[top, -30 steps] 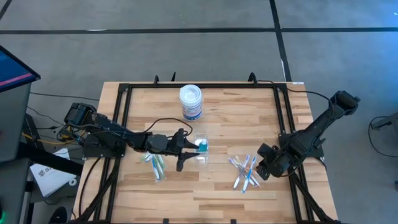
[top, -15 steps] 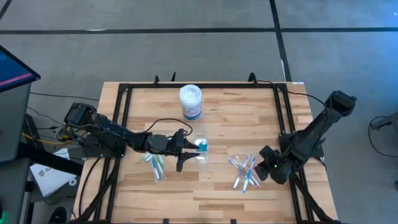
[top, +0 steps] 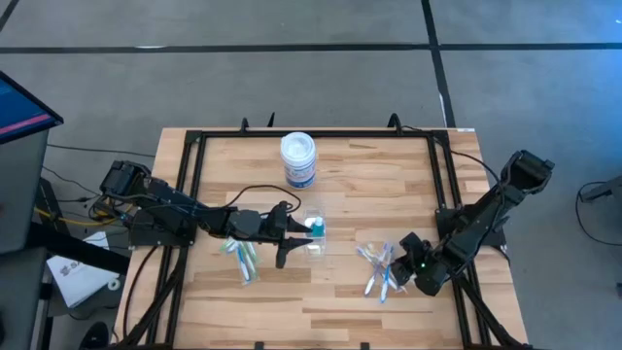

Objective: Pick & Place toothbrushing station
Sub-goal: Put the right blue mouthwash into the Transparent organizer

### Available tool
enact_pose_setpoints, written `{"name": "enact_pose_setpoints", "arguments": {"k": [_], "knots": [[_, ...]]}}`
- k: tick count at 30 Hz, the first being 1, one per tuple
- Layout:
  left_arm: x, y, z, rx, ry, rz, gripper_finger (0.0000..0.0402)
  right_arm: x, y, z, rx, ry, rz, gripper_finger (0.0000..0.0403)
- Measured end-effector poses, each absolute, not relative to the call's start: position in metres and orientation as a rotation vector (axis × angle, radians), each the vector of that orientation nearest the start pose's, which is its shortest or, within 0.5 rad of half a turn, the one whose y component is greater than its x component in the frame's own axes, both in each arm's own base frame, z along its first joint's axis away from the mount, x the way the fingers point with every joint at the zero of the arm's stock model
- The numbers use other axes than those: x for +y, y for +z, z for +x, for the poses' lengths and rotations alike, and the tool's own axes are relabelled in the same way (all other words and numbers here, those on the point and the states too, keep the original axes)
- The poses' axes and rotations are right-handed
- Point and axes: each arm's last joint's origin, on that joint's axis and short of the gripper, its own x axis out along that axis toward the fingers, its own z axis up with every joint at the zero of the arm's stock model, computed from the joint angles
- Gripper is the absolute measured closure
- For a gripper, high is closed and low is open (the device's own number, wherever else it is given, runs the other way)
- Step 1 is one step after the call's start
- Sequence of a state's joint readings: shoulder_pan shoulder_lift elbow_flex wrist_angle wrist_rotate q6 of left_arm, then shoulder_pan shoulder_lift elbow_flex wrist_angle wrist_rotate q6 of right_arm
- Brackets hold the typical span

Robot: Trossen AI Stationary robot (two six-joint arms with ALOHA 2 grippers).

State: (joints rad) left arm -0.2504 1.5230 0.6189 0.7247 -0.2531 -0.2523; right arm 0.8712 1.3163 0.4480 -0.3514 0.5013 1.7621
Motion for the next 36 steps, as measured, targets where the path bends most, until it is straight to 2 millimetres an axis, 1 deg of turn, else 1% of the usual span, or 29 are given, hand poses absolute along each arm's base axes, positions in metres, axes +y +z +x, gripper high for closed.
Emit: {"name": "enact_pose_setpoints", "arguments": {"k": [7,19,30,36], "knots": [[-0.067,0.195,0.293,0.172,0.024,-0.207,0.0271,0.136,0.13,0.134,0.817,-0.491,0.849,0.0285],[-0.067,0.195,0.293,0.171,0.024,-0.207,0.0271,0.135,0.13,0.134,0.797,-0.5,0.839,0.0285],[-0.067,0.195,0.293,0.172,0.024,-0.207,0.0271,0.137,0.118,0.14,0.802,-0.542,0.818,0.0285],[-0.067,0.195,0.293,0.171,0.024,-0.207,0.0271,0.135,0.117,0.143,0.754,-0.557,0.796,0.0289]]}}
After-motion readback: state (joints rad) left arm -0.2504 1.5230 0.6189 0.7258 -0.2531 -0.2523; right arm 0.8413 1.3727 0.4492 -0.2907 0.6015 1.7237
